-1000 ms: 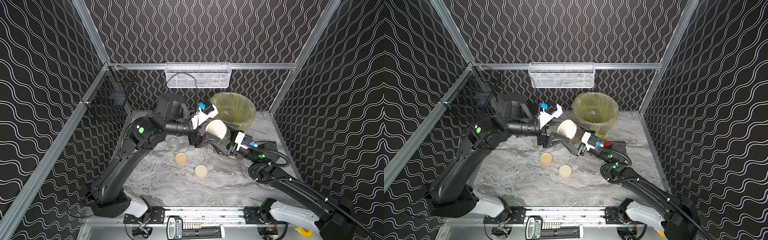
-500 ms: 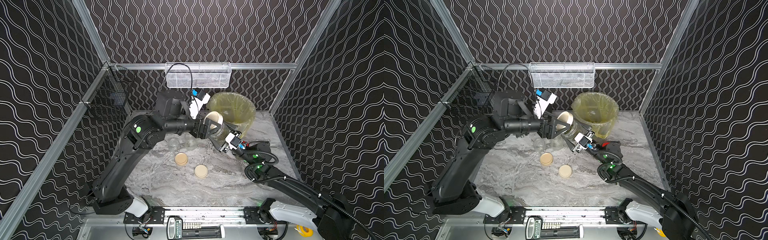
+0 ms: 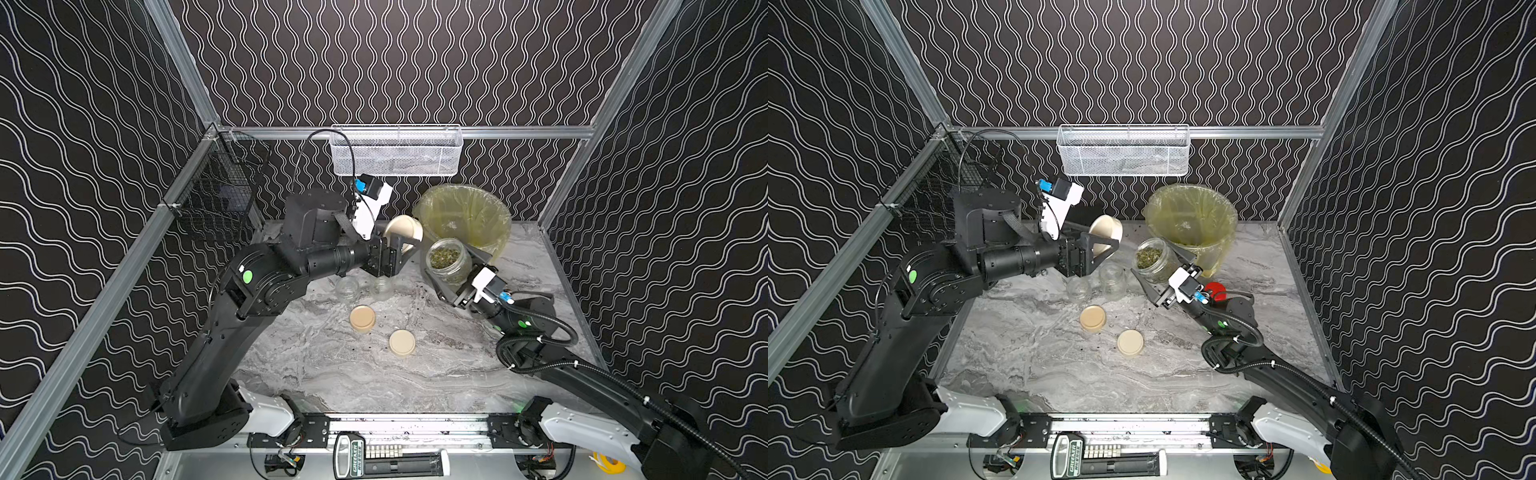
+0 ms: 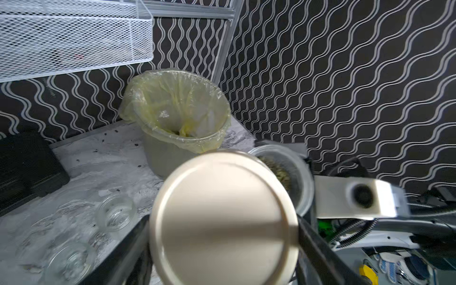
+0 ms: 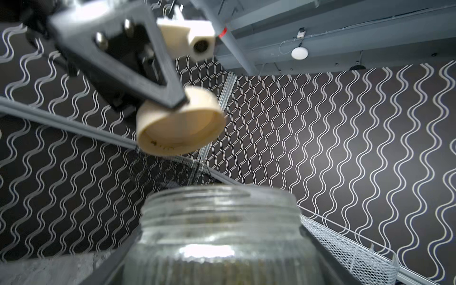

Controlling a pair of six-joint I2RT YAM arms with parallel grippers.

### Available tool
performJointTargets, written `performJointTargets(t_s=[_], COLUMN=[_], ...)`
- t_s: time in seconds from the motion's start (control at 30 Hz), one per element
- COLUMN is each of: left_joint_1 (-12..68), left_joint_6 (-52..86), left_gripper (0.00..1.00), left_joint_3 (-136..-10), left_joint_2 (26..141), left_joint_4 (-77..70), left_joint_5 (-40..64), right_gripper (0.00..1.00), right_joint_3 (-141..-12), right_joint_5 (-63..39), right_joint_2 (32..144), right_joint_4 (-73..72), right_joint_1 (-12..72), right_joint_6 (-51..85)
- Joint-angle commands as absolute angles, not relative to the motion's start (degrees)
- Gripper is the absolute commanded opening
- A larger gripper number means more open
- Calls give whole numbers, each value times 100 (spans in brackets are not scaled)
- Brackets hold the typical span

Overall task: Empty moldy tea leaves from jars
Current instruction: Unscrew the lid from the jar, then place the lid at the center of the board.

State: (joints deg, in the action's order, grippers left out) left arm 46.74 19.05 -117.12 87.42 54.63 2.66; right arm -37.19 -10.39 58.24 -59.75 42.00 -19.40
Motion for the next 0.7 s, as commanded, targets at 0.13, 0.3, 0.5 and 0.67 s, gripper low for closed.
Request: performJointTargets(t_s=[0.13, 0.3, 0.5, 0.67], left_joint_1=[4616, 4599, 4598, 4605], left_joint_6=[1925, 2136, 2452, 2775], left_gripper=[24, 24, 19, 16], left_joint_3=[-10564, -9134, -7363, -6115], left_joint_2=[8424, 8108, 8148, 8353], left_joint_4=[5212, 4915, 3976, 2907], left_joint_5=[-795, -1063, -796, -855], right_gripper=[17, 18, 18, 18], right_joint_3=[-3460, -3520, -3823, -3997], right_joint_5=[-312, -120, -70, -145], right_joint_2=[5192, 4561, 4114, 3966], right_joint_4=[-6837, -6015, -4669, -4099], right_joint_1=[4201, 4203, 4201, 4206], right_joint_6=[-656, -286, 30, 114])
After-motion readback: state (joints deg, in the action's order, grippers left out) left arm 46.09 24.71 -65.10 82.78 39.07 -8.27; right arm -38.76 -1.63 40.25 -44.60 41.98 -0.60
